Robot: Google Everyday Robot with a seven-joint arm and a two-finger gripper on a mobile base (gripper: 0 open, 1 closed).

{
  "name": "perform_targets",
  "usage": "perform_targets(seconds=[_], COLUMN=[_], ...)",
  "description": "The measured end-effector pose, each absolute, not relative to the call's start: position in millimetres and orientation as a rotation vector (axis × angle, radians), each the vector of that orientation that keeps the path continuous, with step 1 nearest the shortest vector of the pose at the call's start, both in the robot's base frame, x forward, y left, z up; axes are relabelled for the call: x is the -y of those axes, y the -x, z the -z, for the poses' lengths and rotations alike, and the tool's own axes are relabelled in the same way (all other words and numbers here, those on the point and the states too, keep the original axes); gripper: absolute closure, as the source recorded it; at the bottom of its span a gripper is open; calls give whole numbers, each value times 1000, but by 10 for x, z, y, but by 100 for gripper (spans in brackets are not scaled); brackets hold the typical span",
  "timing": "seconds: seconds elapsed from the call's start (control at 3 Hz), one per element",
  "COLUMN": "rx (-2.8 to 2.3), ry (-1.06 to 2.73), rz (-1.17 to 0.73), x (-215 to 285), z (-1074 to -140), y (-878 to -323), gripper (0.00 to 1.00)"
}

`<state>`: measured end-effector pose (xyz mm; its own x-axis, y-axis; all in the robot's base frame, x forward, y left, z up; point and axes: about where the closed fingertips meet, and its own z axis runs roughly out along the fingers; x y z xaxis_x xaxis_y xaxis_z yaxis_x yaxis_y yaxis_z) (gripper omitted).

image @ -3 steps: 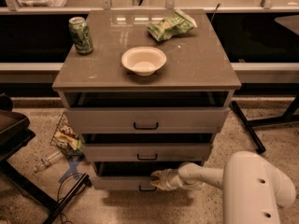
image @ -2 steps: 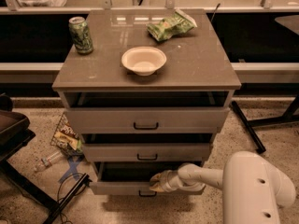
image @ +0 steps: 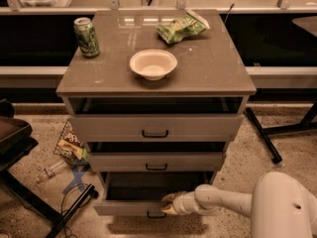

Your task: Open bottom drawer

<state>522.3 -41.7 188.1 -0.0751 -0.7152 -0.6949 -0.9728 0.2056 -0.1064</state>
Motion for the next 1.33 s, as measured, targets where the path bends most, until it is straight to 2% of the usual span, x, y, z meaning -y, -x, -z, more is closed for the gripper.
perform_targets(seconds=[0.33,0.67,1.33], rx=[-1851,-1877,-1876], ry=[1569,1550,1550], rz=[-522,-545,-545], x=[417,534,519], z=[-1900,-1845,-1891], y=[-5223,-4939,-4940], gripper=[100,100,100])
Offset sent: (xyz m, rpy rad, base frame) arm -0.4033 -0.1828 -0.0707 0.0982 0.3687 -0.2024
